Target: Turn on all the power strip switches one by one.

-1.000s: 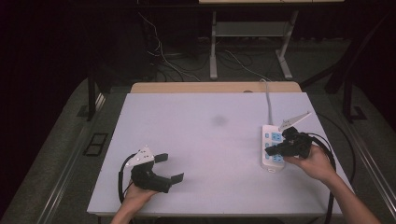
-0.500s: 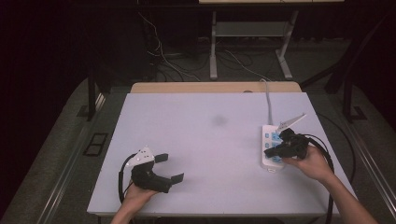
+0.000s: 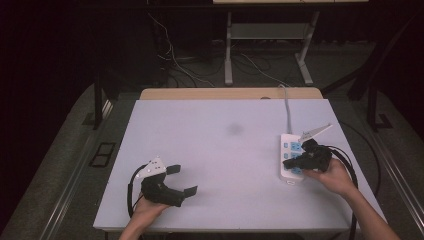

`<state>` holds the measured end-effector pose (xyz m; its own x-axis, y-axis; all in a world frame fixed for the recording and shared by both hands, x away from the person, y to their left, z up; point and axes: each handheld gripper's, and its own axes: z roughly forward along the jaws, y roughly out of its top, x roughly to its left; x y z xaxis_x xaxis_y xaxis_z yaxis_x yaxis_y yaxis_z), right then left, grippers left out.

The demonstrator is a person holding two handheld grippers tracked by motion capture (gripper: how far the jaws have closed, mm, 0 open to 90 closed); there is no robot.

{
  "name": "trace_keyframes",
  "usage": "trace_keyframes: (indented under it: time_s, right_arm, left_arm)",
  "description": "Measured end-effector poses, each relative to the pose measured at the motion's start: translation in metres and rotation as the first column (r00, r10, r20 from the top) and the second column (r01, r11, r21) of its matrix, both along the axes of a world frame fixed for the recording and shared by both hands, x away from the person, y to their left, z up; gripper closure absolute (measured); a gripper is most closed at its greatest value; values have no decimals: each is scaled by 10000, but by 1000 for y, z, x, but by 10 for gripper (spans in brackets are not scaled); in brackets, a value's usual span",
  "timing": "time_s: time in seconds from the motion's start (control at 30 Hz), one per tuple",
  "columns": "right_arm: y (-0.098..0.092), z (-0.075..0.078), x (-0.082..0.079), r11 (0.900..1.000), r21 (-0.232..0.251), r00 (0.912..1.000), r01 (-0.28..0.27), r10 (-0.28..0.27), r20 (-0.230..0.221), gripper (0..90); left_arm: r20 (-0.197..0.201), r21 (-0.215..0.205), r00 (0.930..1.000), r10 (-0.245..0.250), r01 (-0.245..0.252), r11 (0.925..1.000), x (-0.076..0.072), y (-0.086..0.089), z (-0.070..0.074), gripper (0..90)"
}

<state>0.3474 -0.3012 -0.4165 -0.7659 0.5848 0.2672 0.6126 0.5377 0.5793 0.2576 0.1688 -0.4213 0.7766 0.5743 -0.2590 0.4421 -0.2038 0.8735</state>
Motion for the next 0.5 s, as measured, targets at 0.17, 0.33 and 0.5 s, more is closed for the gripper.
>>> trace_keyframes:
  time_s: [0.17,0.33,0.5]
  right_arm:
    - [0,0,0,10000,-54,10000,-51,51,5,900]
    - [0,-1,1,10000,56,10000,-27,27,-41,900]
    - [-2,-4,0,9997,241,10000,68,-67,-41,900]
  left_arm:
    - [15,-59,10000,87,-87,9999,0,1,0,0]
    - [0,-17,10000,13,-13,10000,0,2,0,0]
    - [-28,-19,10000,41,-41,10000,1,2,0,0]
